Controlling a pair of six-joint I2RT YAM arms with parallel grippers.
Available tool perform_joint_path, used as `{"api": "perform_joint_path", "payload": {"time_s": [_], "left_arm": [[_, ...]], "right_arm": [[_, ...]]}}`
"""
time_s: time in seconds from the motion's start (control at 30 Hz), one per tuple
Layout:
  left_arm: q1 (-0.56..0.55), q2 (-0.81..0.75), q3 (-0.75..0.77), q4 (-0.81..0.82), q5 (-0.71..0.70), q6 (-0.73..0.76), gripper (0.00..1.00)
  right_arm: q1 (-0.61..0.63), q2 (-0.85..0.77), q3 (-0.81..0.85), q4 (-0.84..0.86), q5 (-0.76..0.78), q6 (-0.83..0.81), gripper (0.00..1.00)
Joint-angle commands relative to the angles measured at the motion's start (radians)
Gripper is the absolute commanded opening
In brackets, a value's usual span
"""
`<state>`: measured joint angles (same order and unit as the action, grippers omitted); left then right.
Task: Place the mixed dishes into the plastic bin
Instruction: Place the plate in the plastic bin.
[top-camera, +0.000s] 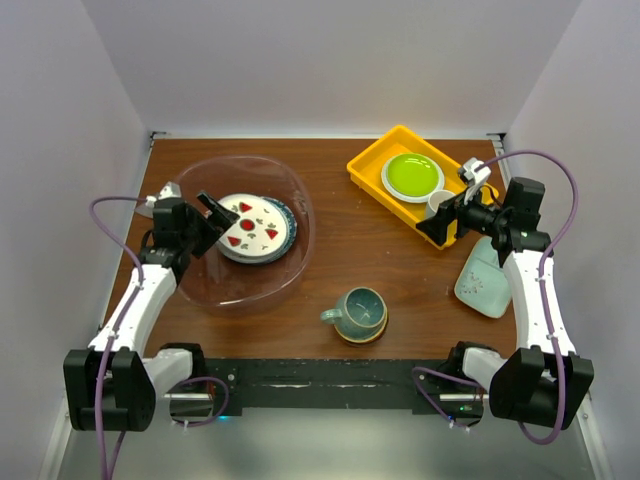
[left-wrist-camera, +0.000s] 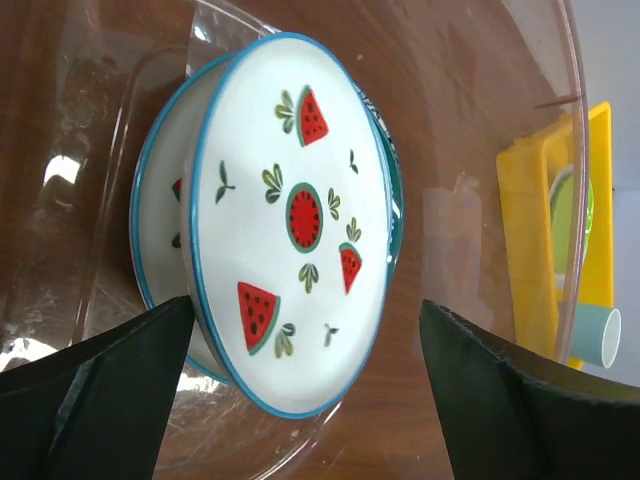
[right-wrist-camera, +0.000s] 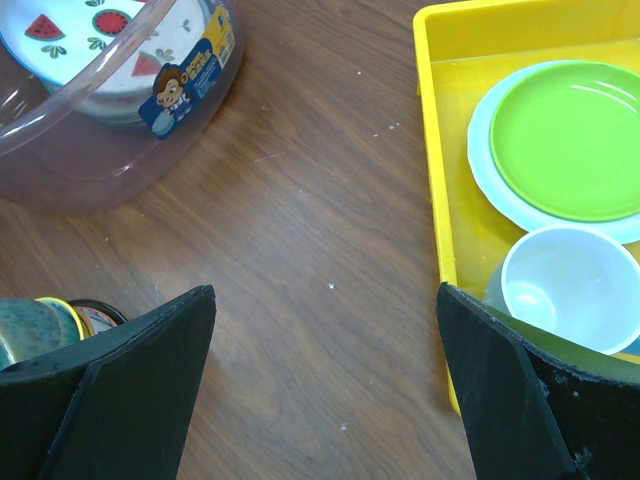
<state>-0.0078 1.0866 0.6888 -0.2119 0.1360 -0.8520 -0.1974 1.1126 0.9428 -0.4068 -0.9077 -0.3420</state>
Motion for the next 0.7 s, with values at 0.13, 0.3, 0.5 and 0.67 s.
{"api": "perform_joint_path", "payload": {"time_s": [0.13, 0.3, 0.5, 0.67], "left_arm": [[0.008, -0.039, 0.123, -0.106, -0.064, 0.027, 1.00], [0.008, -0.089, 0.147, -0.155, -0.078, 0.050, 1.00], [0.008, -0.142, 0.184, -0.195, -0.082, 0.080, 1.00], [0.008, -0.169, 0.198, -0.204, -0.064, 0.094, 1.00]], "right_arm": [[-0.002, -0.005, 0.010, -0.010, 0.000, -0.018, 0.96], [-0.002, -0.005, 0.011, -0.010, 0.007, -0.018, 0.96], [-0.002, -0.004, 0.011, -0.012, 0.010, -0.020, 0.96], [-0.004, -0.003, 0.011, -0.010, 0.018, -0.022, 0.96]]}}
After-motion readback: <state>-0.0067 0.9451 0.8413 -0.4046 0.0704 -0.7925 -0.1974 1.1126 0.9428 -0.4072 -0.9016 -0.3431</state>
